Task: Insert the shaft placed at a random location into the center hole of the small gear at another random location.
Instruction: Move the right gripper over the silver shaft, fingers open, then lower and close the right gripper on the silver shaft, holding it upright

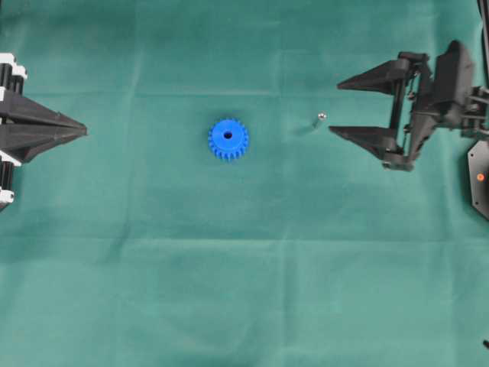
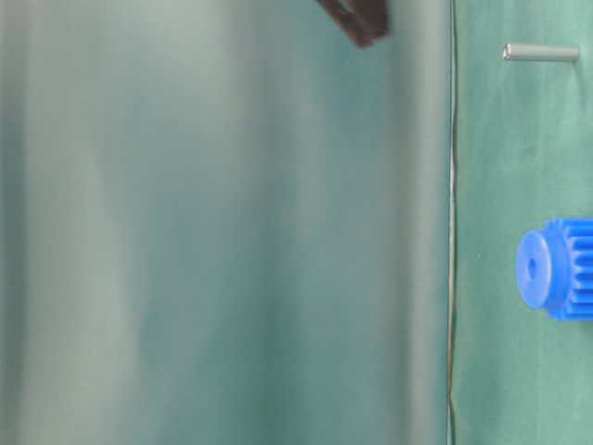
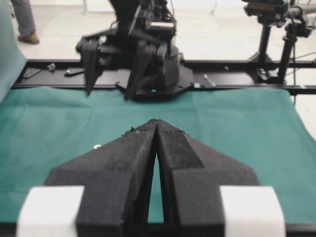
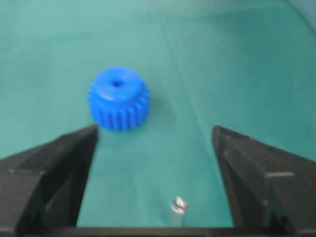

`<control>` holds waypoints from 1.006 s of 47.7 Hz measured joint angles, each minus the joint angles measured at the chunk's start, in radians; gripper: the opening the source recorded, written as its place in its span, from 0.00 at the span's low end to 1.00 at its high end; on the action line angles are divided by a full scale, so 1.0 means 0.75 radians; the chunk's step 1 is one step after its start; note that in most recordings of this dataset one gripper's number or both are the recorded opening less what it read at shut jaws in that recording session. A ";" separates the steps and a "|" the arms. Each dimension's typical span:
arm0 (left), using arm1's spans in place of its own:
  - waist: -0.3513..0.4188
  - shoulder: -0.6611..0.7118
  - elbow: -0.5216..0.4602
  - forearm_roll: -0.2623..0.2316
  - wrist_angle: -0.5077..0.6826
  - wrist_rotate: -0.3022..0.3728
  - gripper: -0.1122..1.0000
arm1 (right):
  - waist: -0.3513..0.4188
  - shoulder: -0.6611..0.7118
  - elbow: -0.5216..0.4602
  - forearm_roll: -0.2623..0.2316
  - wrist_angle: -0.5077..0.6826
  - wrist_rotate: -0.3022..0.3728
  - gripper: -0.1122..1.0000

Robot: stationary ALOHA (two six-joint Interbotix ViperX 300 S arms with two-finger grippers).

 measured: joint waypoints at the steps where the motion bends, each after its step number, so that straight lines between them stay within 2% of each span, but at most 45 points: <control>1: 0.000 0.000 0.000 0.000 0.000 0.000 0.10 | -0.008 0.029 0.002 0.000 -0.025 0.000 0.89; 8: 0.000 0.000 0.000 0.000 0.000 0.000 0.10 | -0.049 0.219 0.004 0.004 -0.164 -0.008 0.90; 19: 0.000 0.000 0.000 0.000 0.000 0.000 0.10 | -0.057 0.421 -0.006 0.041 -0.262 -0.008 0.89; 36: 0.000 0.002 0.000 0.002 0.008 0.000 0.10 | -0.059 0.513 -0.029 0.047 -0.301 -0.010 0.82; 40: 0.002 0.000 0.000 0.000 0.010 0.000 0.10 | -0.057 0.517 -0.033 0.047 -0.301 -0.008 0.72; 48: 0.002 0.002 0.000 0.000 0.010 0.000 0.10 | -0.059 0.528 -0.035 0.039 -0.280 -0.010 0.31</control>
